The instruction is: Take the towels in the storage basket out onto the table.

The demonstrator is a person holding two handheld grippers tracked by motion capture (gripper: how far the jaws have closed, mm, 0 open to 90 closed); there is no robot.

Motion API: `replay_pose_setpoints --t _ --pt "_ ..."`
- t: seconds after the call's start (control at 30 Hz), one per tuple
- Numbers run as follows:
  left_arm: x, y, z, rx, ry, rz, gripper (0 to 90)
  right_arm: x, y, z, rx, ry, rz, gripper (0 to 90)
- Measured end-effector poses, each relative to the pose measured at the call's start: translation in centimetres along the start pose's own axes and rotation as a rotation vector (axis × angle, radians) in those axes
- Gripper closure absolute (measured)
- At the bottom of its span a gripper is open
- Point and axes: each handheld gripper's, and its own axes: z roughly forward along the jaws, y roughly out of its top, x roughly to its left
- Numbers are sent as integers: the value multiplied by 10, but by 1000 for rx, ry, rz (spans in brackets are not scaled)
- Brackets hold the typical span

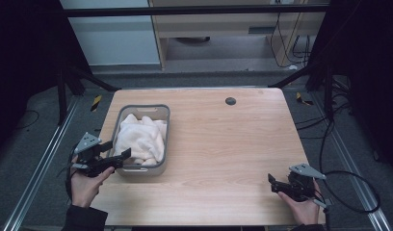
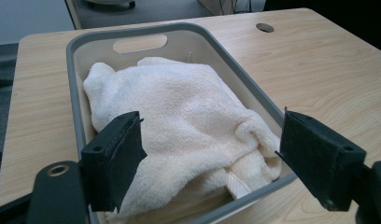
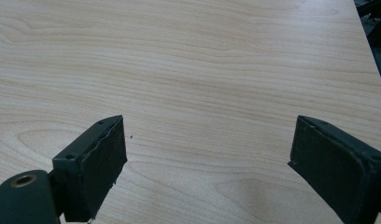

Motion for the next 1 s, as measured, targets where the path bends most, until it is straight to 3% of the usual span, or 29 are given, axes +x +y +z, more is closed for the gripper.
replay_pose_setpoints --t 0.37,1.0 --pt "5 20 17 57 13 13 197 0 0 1 5 6 -2 103" --pt "9 34 60 172 37 33 156 -1 0 4 18 11 -14 93"
